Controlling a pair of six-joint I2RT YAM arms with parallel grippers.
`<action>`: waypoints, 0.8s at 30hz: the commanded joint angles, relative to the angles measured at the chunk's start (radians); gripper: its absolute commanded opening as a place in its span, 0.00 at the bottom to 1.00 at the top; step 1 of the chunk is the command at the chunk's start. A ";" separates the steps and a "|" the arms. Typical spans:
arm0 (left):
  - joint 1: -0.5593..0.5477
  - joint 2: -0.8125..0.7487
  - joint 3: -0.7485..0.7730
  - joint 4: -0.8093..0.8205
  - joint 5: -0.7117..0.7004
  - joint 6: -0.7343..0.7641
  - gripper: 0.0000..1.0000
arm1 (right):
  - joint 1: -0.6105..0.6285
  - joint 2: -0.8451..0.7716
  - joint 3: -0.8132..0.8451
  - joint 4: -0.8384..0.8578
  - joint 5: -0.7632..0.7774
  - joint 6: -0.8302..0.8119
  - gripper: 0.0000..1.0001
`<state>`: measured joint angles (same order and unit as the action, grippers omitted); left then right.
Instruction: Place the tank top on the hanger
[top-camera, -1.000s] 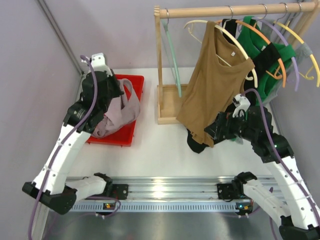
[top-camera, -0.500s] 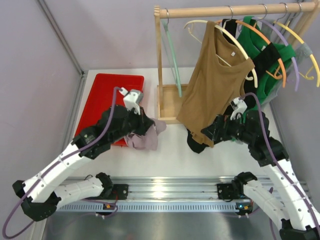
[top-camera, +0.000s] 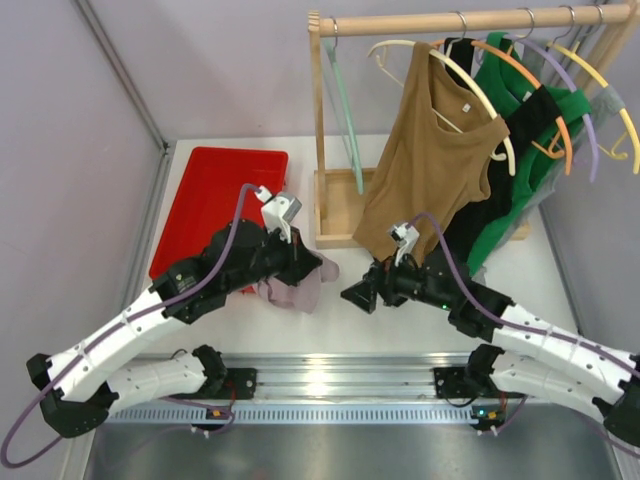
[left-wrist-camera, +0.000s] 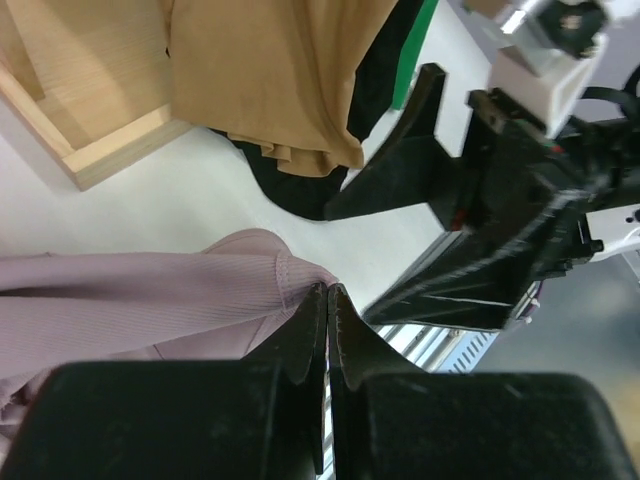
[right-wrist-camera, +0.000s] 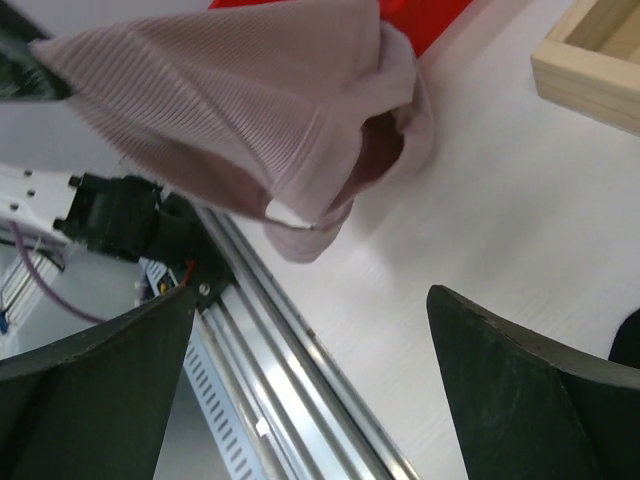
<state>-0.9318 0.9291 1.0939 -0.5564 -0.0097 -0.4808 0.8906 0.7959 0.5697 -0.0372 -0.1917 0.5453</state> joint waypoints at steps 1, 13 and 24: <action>-0.009 -0.019 0.058 0.058 0.043 -0.010 0.00 | 0.037 0.086 -0.001 0.276 0.178 0.076 1.00; -0.009 -0.039 0.086 0.019 0.036 -0.012 0.00 | 0.085 0.324 0.010 0.618 0.184 0.226 0.97; -0.009 -0.044 0.083 0.012 -0.036 -0.021 0.00 | 0.111 0.298 0.024 0.657 0.189 0.268 0.19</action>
<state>-0.9363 0.9035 1.1389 -0.5621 -0.0124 -0.4866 0.9821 1.1229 0.5571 0.5449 -0.0166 0.7956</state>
